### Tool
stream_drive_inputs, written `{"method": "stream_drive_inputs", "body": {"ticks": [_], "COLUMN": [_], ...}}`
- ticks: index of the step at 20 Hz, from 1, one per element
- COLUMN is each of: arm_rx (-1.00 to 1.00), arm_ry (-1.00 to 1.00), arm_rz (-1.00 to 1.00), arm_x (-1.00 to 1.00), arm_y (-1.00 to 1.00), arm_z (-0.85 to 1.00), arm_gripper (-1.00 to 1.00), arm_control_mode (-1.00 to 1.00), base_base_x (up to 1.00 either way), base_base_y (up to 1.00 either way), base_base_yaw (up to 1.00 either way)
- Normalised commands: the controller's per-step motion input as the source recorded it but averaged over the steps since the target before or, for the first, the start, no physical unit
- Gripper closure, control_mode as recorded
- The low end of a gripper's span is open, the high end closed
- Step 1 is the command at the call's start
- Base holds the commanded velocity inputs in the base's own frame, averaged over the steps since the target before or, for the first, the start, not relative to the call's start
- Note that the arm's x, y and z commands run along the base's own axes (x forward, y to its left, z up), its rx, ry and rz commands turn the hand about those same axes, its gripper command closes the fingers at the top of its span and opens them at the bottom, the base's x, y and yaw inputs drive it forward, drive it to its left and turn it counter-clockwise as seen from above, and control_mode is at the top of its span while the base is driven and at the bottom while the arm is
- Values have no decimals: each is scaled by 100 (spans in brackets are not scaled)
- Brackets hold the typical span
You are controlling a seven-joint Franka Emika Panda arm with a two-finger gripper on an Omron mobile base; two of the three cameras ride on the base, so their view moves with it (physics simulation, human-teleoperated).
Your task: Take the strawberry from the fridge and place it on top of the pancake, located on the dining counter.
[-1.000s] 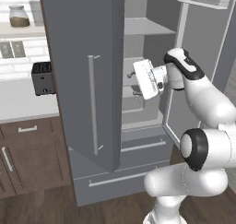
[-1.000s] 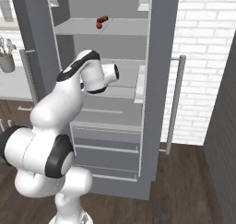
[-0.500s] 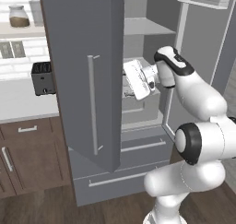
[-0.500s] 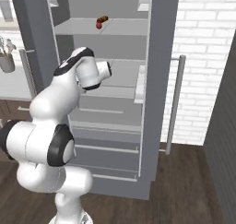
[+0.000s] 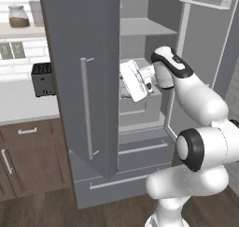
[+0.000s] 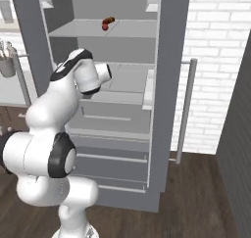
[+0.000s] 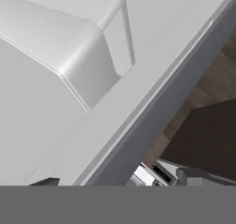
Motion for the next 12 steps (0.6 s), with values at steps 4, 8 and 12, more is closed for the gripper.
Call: {"method": "stream_drive_inputs", "body": {"ticks": [4,8,12], "arm_rx": [0,0,0], "arm_ry": [0,0,0], "arm_rz": [0,0,0], "arm_x": [-44,-48,-24], "arm_y": [38,43,48], "arm_z": [-9,-11,-1], "arm_gripper": [-100,-100,-100], "arm_control_mode": [-100,-100,-100], "base_base_x": [0,0,0], "base_base_y": [0,0,0], "base_base_yaw": [0,0,0]}}
